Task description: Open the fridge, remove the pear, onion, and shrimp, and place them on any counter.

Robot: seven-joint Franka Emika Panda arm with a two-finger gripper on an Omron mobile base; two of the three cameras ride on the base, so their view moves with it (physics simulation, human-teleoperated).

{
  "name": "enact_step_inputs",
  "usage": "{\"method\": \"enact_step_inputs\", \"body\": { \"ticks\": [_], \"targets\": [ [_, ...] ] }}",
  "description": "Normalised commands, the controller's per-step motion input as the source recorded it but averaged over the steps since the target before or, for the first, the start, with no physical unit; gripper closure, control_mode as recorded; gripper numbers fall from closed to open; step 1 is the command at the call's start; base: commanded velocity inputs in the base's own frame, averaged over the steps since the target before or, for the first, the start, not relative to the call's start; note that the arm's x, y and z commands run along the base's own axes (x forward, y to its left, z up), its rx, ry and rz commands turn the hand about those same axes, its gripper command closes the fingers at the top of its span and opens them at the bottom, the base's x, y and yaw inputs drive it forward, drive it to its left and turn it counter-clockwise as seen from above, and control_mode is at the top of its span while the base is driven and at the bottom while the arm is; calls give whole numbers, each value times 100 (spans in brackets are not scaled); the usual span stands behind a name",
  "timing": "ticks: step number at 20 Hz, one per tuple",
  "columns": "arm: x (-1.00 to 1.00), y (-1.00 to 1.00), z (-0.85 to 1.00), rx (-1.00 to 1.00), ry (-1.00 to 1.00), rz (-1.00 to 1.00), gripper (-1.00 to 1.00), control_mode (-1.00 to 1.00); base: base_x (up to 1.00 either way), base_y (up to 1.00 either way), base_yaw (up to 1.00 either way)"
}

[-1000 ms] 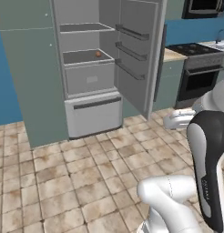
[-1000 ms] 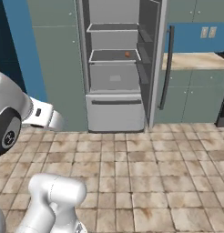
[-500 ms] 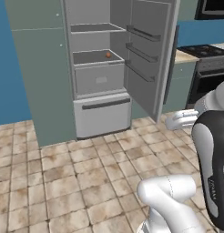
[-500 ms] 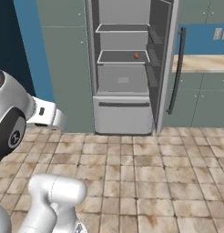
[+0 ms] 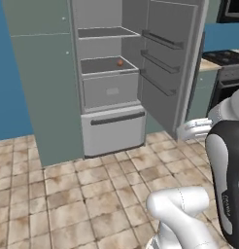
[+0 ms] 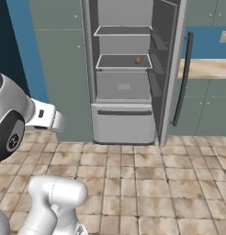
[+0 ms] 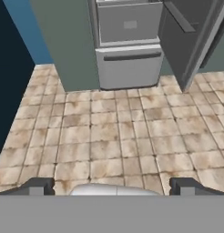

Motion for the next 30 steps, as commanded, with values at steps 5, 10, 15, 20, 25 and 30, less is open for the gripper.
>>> {"method": "enact_step_inputs", "body": {
  "ticks": [5, 10, 15, 20, 25, 30],
  "targets": [
    [0, 0, 0, 0, 0, 0, -100, 100, 100, -24, 0],
    [0, 0, 0, 0, 0, 0, -100, 100, 100, -25, 0],
    [0, 0, 0, 0, 0, 0, -100, 100, 100, -13, 0],
    [0, 0, 0, 0, 0, 0, -100, 100, 100, -18, 0],
    [0, 0, 0, 0, 0, 0, -100, 100, 87, -21, 0],
    [0, 0, 0, 0, 0, 0, -100, 100, 76, -28, 0]
  ]
}}
